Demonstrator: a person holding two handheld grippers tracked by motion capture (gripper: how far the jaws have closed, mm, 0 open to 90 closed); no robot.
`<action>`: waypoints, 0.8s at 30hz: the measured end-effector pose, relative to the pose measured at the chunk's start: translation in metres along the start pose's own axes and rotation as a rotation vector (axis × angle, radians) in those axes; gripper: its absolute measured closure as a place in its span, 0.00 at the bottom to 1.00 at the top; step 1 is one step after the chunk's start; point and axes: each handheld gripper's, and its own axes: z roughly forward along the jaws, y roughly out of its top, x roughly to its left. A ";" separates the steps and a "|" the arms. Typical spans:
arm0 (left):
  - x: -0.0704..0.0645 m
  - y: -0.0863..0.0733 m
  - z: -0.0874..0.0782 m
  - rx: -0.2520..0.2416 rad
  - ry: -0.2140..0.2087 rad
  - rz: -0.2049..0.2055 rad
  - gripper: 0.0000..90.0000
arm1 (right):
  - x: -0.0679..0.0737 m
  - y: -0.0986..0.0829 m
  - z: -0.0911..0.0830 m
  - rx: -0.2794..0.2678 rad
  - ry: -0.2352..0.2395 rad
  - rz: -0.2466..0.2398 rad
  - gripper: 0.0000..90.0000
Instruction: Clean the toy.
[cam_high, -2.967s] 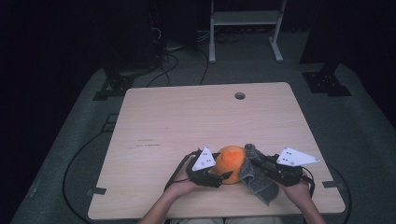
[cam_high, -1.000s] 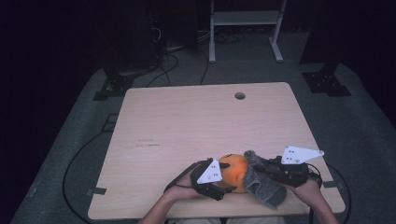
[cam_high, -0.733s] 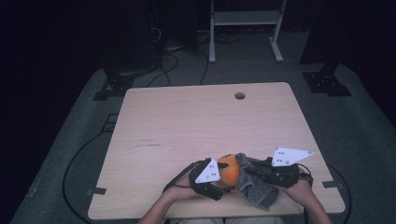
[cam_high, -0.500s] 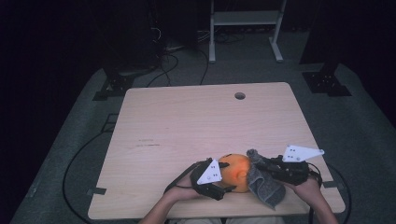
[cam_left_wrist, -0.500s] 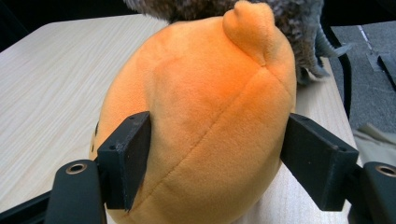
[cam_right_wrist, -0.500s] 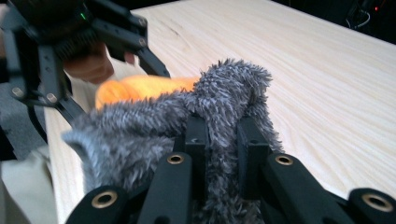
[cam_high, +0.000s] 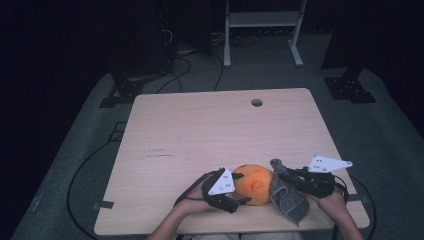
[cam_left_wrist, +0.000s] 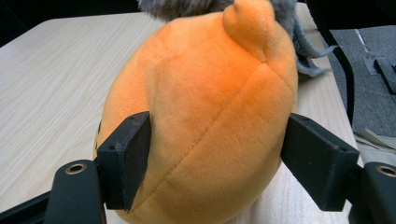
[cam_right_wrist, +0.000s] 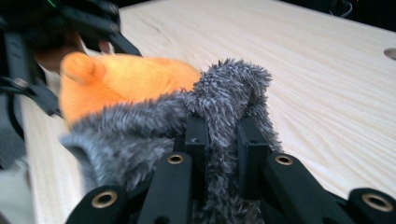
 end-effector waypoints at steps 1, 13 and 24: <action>0.001 -0.001 -0.001 -0.001 0.001 -0.007 0.29 | 0.003 0.003 0.000 -0.023 0.021 -0.003 0.86; 0.006 -0.005 -0.006 0.021 0.019 -0.026 0.29 | -0.005 -0.005 0.000 -0.007 -0.016 0.035 0.86; 0.011 -0.008 -0.008 0.028 0.025 -0.047 0.29 | -0.008 -0.009 0.009 0.029 -0.021 0.041 0.86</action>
